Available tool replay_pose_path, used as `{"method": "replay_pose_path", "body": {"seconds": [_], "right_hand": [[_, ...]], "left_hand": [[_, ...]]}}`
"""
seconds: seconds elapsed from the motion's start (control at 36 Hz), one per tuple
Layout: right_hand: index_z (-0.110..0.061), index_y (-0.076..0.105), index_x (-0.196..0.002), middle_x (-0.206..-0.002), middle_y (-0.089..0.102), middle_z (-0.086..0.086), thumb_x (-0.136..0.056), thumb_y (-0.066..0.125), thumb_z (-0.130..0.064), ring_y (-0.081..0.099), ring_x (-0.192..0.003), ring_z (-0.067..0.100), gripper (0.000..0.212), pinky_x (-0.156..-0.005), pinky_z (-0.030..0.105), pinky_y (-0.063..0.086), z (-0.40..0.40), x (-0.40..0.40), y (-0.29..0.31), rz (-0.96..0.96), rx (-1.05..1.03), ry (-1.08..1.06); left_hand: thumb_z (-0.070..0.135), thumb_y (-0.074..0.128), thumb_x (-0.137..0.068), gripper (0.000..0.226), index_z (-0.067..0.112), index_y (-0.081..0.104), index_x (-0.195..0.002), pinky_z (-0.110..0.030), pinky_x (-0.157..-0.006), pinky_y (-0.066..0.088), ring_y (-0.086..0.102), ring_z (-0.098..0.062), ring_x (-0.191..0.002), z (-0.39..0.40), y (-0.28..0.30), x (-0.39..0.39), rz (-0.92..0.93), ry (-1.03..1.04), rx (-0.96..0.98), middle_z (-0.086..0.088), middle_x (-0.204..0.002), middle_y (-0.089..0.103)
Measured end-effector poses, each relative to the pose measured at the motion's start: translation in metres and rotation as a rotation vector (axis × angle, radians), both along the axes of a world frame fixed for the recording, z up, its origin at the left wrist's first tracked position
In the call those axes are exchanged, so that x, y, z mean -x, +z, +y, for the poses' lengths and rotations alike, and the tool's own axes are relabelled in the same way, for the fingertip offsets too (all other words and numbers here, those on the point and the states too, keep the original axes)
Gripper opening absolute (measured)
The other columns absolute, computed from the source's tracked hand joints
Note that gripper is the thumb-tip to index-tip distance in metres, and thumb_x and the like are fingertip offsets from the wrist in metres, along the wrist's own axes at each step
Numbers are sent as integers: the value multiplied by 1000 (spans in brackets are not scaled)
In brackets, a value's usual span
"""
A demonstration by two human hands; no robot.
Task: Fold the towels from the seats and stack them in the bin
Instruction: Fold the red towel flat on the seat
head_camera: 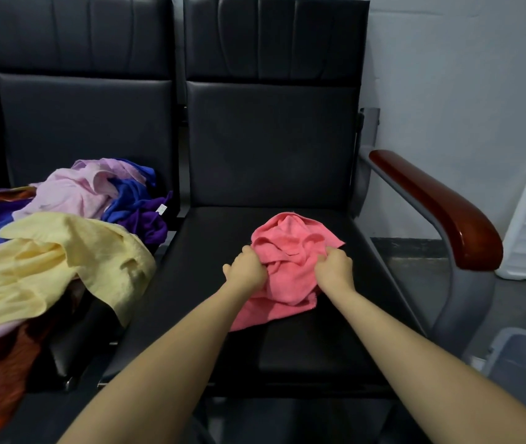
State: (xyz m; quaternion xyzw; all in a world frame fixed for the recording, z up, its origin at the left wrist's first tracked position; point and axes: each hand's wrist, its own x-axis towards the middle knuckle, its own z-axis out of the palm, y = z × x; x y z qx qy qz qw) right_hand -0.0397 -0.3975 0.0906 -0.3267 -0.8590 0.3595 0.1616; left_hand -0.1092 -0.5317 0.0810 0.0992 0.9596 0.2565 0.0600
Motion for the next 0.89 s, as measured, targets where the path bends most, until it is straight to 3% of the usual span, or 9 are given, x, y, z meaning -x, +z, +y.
{"method": "replay_pose_path", "body": {"seconds": [0.11,0.19,0.31,0.39,0.44,0.5,0.58,0.69,0.89], "right_hand": [[-1,57,-121,-118,59,19,-95,36,0,59,-103,32,33,-74,31,43,7,-1,6,132,109,-115],[-1,56,-121,-117,59,16,-99,34,-6,58,-101,28,31,-72,29,40,7,0,11,175,171,-162],[-3,53,-116,-115,58,14,-101,30,-10,51,-91,21,28,-74,29,37,7,-3,18,250,179,-159],[-6,51,-119,-118,56,15,-102,29,-11,54,-102,29,29,-75,30,35,10,-1,23,246,100,-157],[-8,51,-119,-117,58,14,-103,28,-16,54,-98,28,30,-73,31,35,14,1,29,250,39,-158],[-9,52,-116,-113,60,14,-103,27,-21,53,-92,26,30,-72,33,37,17,3,36,265,-4,-165],[-9,53,-114,-108,61,12,-104,29,-23,57,-97,28,30,-71,32,37,21,4,50,304,-57,-165],[-9,55,-113,-102,62,9,-103,32,-24,59,-91,25,29,-68,30,37,23,4,68,351,-116,-162],[-13,56,-111,-104,64,9,-102,34,-25,59,-95,29,27,-71,32,39,20,2,102,371,-228,-131]], "left_hand": [[28,42,-93,33,9,48,-119,-41,-95,30,53,-30,-110,2,-1,-1,-12,-94,81,-8,-117,58],[26,42,-92,27,12,52,-113,-41,-93,30,54,-30,-107,3,-2,-4,67,-154,75,-8,-111,59],[21,36,-94,26,18,39,-120,-42,-93,28,54,-30,-100,3,-1,-10,116,-142,-24,-9,-103,57],[16,34,-93,9,16,33,-102,-40,-88,27,55,-30,-90,-2,5,-10,149,-127,-174,0,-81,58],[15,35,-95,4,16,31,-95,-36,-82,24,53,-30,-84,-5,17,-10,208,-89,-262,5,-71,52],[14,38,-96,3,16,35,-97,-34,-81,23,54,-30,-86,-9,33,-8,267,-55,-338,5,-74,55],[17,45,-96,10,15,48,-105,-36,-87,33,57,-30,-99,-15,58,-1,355,-49,-403,-4,-99,66],[17,49,-94,9,17,56,-100,-37,-78,48,61,-26,-89,-22,88,6,421,-102,-526,0,-90,62],[25,48,-97,17,13,58,-103,-40,-78,50,61,-24,-92,-30,134,7,572,-133,-465,-3,-101,66]]}}
